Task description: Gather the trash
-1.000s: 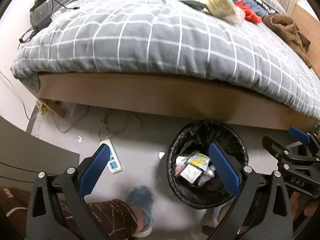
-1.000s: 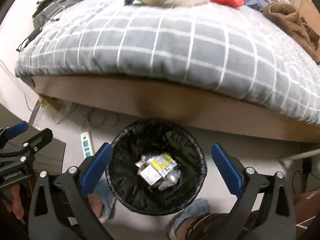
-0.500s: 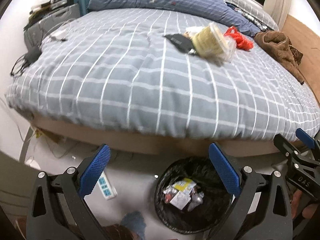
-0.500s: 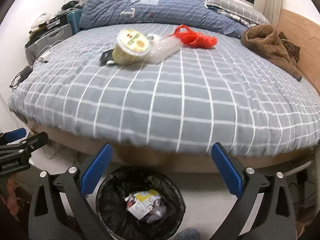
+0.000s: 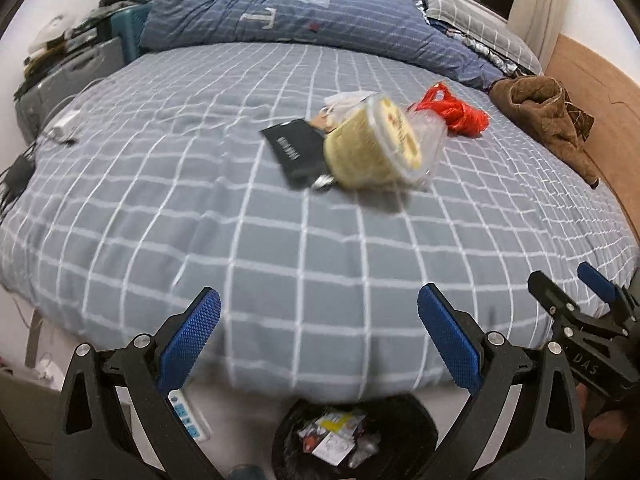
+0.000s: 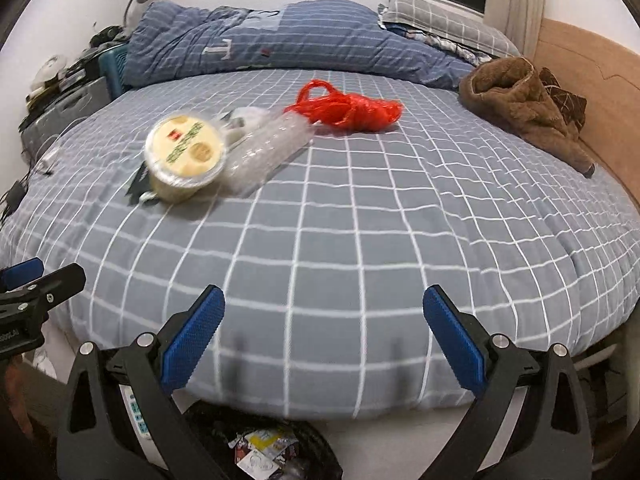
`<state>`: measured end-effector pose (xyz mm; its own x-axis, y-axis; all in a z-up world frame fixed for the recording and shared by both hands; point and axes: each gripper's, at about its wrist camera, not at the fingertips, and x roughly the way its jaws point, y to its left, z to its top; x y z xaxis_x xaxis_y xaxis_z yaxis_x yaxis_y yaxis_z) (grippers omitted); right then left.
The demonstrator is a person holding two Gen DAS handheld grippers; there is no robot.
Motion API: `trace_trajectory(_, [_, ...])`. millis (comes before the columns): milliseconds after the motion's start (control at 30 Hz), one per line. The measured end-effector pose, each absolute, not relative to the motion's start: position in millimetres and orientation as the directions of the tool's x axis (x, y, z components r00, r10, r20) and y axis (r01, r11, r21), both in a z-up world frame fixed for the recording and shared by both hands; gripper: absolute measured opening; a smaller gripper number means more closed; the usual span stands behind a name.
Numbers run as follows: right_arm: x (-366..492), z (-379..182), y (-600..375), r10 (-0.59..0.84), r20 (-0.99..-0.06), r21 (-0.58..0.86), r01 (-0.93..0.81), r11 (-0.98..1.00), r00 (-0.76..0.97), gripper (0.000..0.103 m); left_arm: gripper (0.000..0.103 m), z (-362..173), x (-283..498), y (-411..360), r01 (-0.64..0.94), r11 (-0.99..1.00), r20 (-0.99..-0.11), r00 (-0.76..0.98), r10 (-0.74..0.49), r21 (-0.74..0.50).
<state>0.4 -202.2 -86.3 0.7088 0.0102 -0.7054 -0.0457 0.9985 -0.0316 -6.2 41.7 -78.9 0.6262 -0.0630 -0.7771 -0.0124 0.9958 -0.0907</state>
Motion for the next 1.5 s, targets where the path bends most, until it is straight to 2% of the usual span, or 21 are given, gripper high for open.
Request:
trace_trajectory(767, [147.3,-63.7,-233.7,-0.016,-0.663,-0.01,0.013,1.0,0.749,0.095,0.097,-70.8,117.3,17.6,0.004,0.996,-0.773,0.63,-0.074,-0.093])
trace_trajectory(1200, [272.9,-56.8,-230.0,0.021,-0.664,-0.051,-0.074,0.996,0.747,0.095,0.097,-86.1,154.8,2.1,0.04,0.997,-0.81,0.582,-0.076,-0.065])
trace_trajectory(1433, [329.5,-75.0,-230.6,0.061,-0.734,0.007,-0.082,0.997,0.676,0.089,0.096,-94.6,163.2,-4.3,0.056,0.994,-0.823,0.557,-0.107,-0.091])
trace_trajectory(1500, [337.3,-80.3,-231.9,0.08,-0.748,0.031,-0.086,0.996,0.659,0.083,0.094,-97.0,163.7,-8.4,0.068,0.994,-0.828,0.55,-0.111,-0.088])
